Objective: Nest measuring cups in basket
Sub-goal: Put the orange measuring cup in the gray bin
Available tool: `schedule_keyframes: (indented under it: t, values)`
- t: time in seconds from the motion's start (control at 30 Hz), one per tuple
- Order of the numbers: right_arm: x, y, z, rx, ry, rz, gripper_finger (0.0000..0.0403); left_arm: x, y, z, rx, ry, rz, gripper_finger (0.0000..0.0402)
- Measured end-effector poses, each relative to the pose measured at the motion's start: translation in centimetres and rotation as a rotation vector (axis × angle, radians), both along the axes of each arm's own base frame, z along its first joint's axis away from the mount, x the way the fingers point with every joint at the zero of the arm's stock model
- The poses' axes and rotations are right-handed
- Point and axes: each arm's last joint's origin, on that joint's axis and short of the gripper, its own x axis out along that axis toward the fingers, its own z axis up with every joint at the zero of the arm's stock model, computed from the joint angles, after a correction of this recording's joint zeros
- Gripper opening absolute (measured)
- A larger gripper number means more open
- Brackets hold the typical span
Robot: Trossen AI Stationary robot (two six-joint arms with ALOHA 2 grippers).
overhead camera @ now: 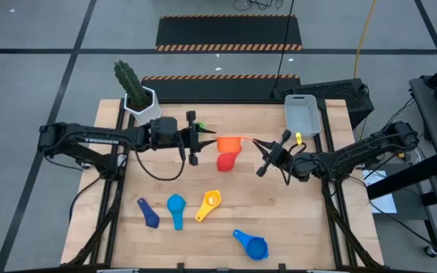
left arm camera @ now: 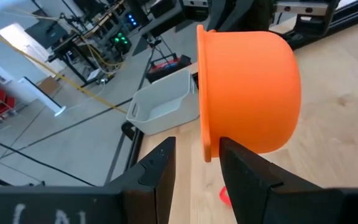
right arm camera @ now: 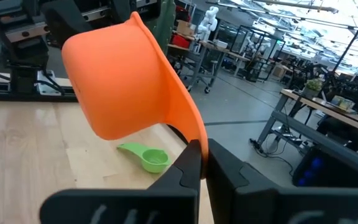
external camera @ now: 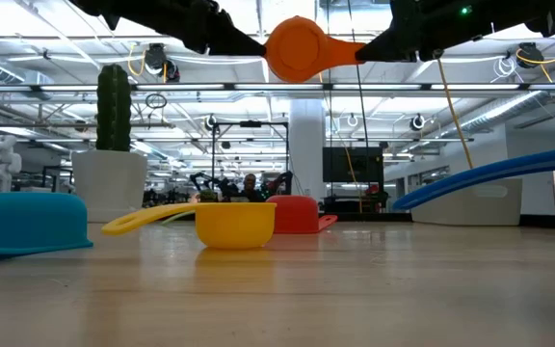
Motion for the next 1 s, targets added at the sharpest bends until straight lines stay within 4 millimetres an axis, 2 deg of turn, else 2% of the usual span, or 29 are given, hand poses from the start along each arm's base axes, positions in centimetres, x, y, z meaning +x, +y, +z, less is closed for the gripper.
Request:
schedule_keyframes:
  t: [0.23, 0.33, 0.5, 0.73, 0.87, 1.0]
  values:
    - [-0.01, -0.03, -0.04, -0.001, 0.002, -0.004, 0.0000, 0.35, 0.03, -0.62, 0.034, 0.032, -0.011, 0.0119]
    - [-0.01, -0.03, -0.04, 0.000, 0.001, -0.004, 0.0000, 0.33, -0.01, -0.54, 0.043, 0.027, -0.028, 0.0090]
    - [-0.01, -0.03, 0.01, 0.005, -0.008, -0.005, 0.0000, 0.33, 0.13, -0.53, 0.051, 0.027, -0.028, 0.0018]
    - [-0.01, -0.03, 0.02, 0.019, -0.020, -0.007, 0.0002, 0.34, 0.16, -0.47, 0.072, 0.024, -0.031, 0.0008]
    - [0.01, 0.01, 0.00, 0.021, -0.018, 0.002, 0.0028, 0.17, 0.35, -0.18, 0.082, 0.013, -0.039, 0.0007]
    - [-0.26, 0.57, -0.14, -0.017, 0.016, -0.047, 0.0075, 0.09, 0.79, -0.21, 0.072, 0.017, -0.074, 0.0004]
